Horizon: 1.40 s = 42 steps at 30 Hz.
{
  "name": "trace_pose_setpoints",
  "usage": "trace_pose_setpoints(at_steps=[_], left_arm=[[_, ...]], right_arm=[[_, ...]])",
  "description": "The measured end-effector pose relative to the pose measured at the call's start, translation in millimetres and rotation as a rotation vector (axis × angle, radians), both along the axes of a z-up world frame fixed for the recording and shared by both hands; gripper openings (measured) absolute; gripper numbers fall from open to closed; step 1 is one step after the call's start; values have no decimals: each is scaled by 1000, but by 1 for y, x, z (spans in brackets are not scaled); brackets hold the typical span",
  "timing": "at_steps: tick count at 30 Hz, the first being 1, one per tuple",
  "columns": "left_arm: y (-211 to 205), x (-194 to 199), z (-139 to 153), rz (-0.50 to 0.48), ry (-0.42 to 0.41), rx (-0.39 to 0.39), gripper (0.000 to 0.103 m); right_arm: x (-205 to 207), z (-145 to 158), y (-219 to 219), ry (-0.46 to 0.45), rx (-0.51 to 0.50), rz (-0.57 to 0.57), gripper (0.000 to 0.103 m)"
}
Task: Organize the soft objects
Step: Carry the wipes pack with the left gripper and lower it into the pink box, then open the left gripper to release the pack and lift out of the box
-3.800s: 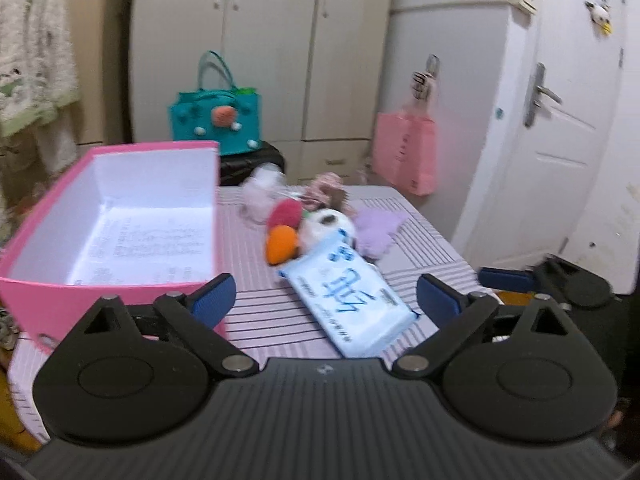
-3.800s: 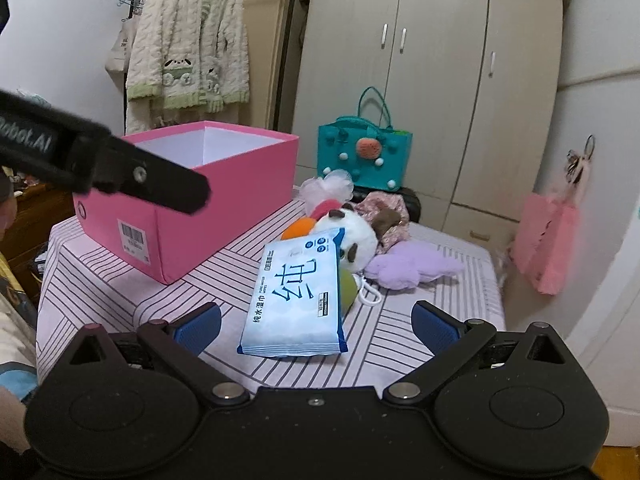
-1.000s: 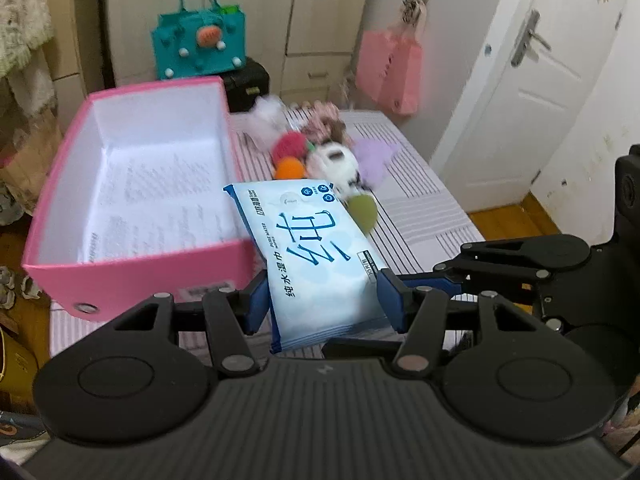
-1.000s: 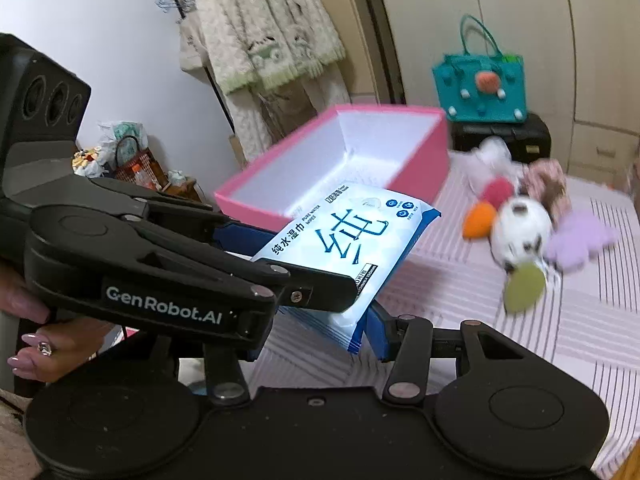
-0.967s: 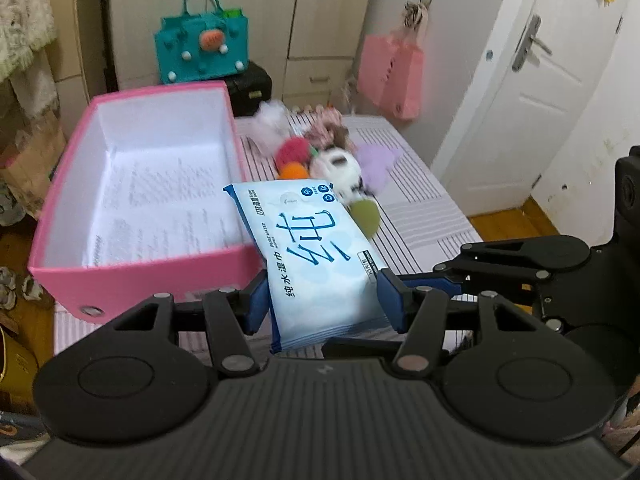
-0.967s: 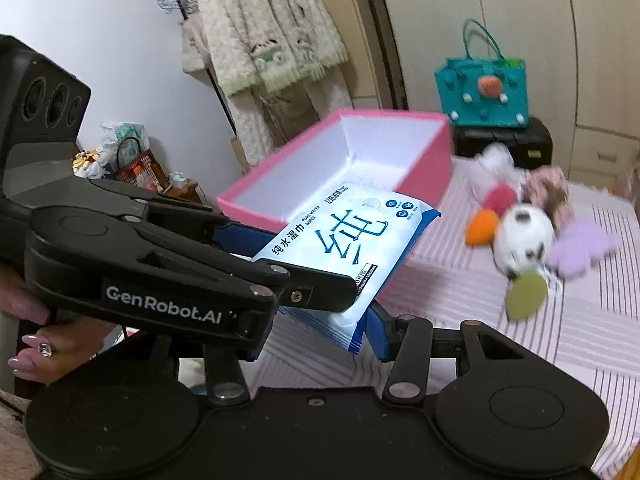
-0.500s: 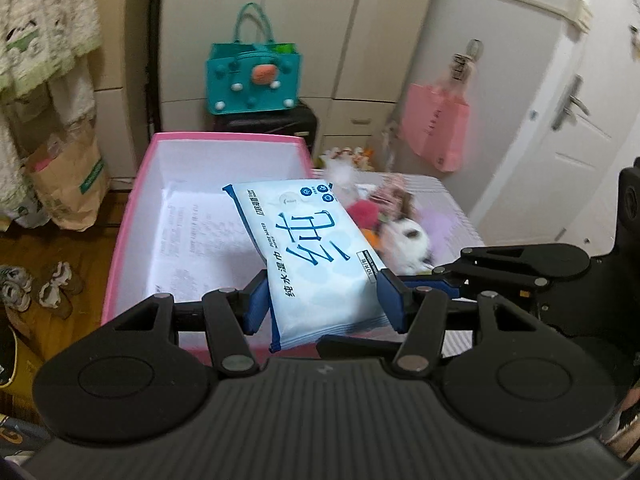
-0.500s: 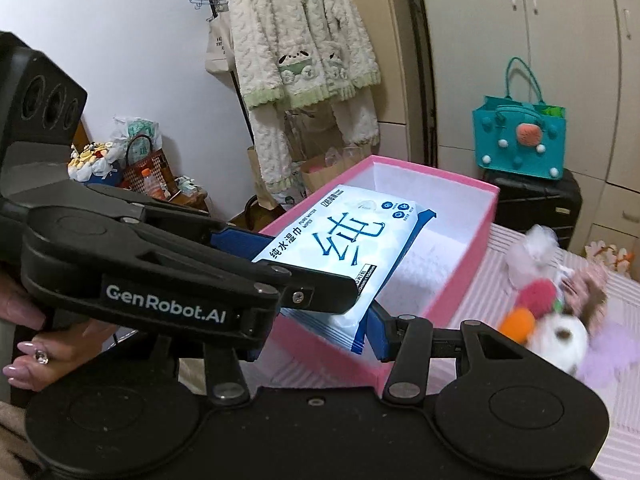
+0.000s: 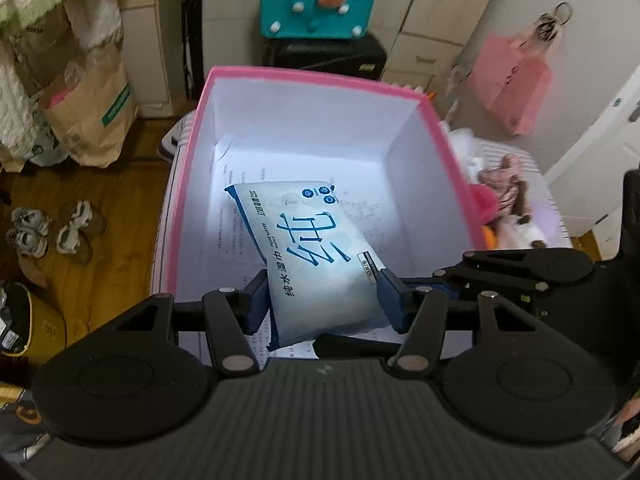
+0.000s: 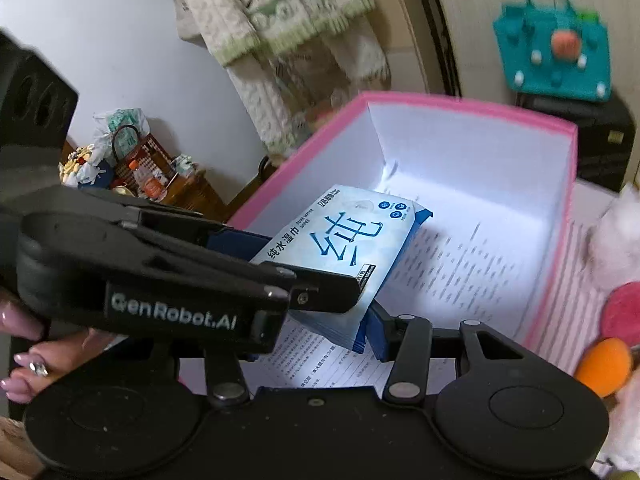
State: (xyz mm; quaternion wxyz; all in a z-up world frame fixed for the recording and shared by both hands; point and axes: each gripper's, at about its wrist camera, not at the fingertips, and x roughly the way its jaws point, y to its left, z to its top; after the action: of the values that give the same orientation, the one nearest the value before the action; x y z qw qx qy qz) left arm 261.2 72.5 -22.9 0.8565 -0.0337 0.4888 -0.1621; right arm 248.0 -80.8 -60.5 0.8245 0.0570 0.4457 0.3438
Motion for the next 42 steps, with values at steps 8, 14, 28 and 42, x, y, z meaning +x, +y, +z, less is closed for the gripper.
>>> trace_pose_setpoints(at_steps=[8, 14, 28, 42], left_arm=[[2, 19, -12, 5, 53, 39, 55], [-6, 27, -7, 10, 14, 81, 54], [3, -39, 39, -42, -207, 135, 57], [12, -101, 65, -87, -261, 112, 62]], right_arm=[[16, -13, 13, 68, -36, 21, 54], [31, -14, 14, 88, -49, 38, 54], [-12, 17, -6, -32, -123, 88, 64], [-101, 84, -50, -232, -163, 21, 64]])
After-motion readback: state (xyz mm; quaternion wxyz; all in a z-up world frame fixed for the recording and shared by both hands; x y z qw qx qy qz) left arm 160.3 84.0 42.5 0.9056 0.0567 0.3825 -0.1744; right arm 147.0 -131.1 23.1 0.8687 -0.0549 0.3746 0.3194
